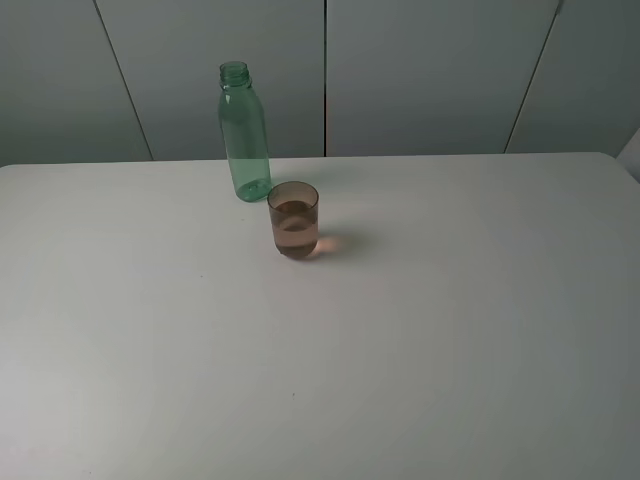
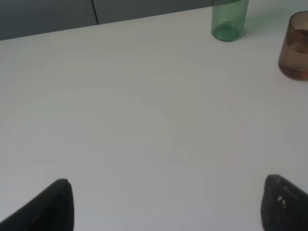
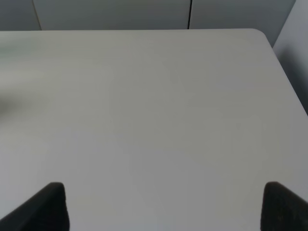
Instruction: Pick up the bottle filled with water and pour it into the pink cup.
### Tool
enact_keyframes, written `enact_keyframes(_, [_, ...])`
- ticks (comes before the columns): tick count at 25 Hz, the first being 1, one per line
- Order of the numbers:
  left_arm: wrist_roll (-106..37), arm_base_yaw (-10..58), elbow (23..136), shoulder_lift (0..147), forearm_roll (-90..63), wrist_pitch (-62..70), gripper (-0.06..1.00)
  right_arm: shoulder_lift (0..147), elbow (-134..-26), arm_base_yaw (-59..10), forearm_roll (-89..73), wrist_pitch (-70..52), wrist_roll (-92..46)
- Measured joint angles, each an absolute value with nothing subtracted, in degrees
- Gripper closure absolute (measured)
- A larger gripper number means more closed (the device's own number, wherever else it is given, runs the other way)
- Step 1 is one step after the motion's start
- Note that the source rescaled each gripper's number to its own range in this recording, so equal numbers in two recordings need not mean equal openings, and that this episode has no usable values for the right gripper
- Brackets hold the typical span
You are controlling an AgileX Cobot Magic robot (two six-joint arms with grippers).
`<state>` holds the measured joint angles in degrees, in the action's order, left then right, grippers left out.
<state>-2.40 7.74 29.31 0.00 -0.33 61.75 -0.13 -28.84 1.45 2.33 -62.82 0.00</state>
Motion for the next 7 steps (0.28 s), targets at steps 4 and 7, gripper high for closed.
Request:
enact_keyframes(4, [-3.0,7.5,29.3,0.0,-0.8,61.8,-0.06,-0.1,-28.8,1.5,2.3,-62.8,0.0])
enact_keyframes(7, [-3.0,7.5,29.3,0.0,-1.0,61.8,-0.06,-0.1,-28.8,1.5,2.3,-62.8,-0.3])
